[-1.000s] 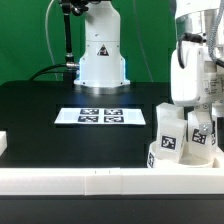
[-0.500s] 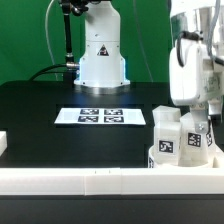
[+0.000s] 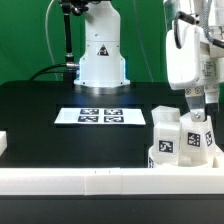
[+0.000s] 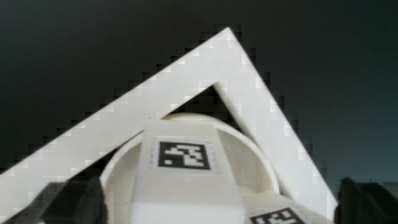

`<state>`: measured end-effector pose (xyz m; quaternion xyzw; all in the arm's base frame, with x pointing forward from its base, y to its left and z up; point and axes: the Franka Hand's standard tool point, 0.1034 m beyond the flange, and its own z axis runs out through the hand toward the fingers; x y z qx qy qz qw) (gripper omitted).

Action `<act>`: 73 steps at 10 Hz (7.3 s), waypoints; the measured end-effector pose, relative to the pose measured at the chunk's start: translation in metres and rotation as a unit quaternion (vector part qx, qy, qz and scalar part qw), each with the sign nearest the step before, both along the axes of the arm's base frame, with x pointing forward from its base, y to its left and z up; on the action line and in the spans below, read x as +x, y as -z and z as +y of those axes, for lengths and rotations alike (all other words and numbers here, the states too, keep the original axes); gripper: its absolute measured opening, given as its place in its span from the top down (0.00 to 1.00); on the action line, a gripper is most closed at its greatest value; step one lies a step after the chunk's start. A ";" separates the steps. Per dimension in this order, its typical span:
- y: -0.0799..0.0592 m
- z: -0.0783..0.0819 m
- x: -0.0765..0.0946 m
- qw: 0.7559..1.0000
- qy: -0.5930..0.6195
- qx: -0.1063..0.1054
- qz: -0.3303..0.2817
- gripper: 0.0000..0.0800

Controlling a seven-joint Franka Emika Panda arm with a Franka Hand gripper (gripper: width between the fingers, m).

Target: Assemble stool

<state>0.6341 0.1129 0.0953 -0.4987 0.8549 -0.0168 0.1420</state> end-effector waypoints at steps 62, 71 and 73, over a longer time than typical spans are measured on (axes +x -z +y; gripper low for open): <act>0.016 -0.002 -0.005 0.204 -0.970 -0.132 -0.011 0.53; 0.016 -0.002 -0.005 0.437 -0.888 -0.141 0.025 0.58; 0.016 0.005 -0.008 0.539 -0.828 -0.146 0.038 0.58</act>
Offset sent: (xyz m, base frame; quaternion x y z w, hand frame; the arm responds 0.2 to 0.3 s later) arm -0.0020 0.0158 0.0264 -0.0286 -0.0093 -0.2070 0.9779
